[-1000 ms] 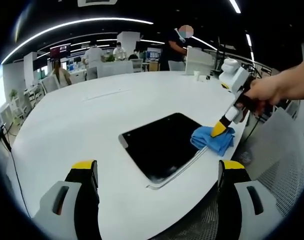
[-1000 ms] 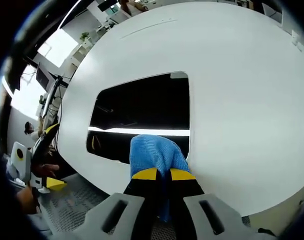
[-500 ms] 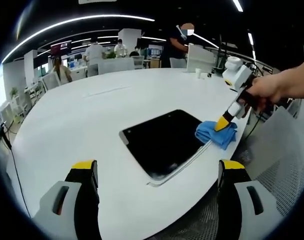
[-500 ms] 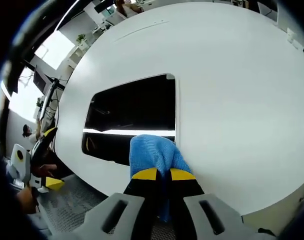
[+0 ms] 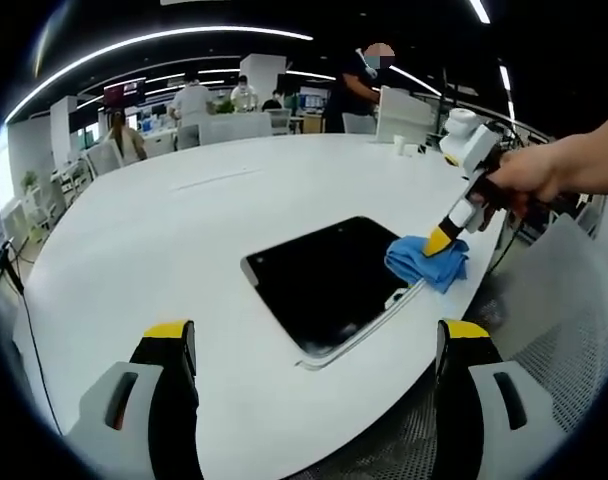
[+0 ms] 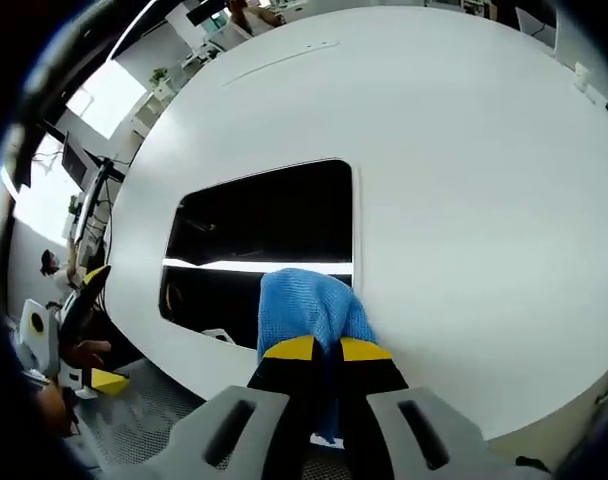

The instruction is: Wipe the mirror surface with the cleaning cloth until all visible marks leave the cleaned area.

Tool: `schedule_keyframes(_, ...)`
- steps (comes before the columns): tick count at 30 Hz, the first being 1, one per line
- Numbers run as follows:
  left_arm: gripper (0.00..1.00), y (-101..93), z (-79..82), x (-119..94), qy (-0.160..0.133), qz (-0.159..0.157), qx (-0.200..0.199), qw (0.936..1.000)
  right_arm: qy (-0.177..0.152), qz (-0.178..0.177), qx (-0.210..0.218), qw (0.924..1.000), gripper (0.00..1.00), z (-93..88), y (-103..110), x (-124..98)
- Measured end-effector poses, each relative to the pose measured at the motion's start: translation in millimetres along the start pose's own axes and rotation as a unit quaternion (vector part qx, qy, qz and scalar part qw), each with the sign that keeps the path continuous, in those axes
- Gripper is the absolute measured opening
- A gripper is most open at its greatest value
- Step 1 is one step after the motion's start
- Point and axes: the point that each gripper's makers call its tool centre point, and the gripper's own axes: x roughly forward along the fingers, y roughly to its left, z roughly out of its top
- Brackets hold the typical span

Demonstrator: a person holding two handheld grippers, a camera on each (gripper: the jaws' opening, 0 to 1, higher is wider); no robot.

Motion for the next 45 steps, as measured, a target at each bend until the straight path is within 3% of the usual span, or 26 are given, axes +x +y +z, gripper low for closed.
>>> schedule_keyframes(13,0.99,-0.3,1.6,0.1,-0.005,-0.002,-0.004,1.0000,-0.003,-0.008,-0.006,0.9999,0.01,18.9,0.0,6.3)
schedule_keyframes(45,0.99,6.5,0.7,-1.4,-0.005,0.012,-0.011,0.9998,0.003,-0.023,-0.045,0.9987,0.01,89.3,-4.0,29.8)
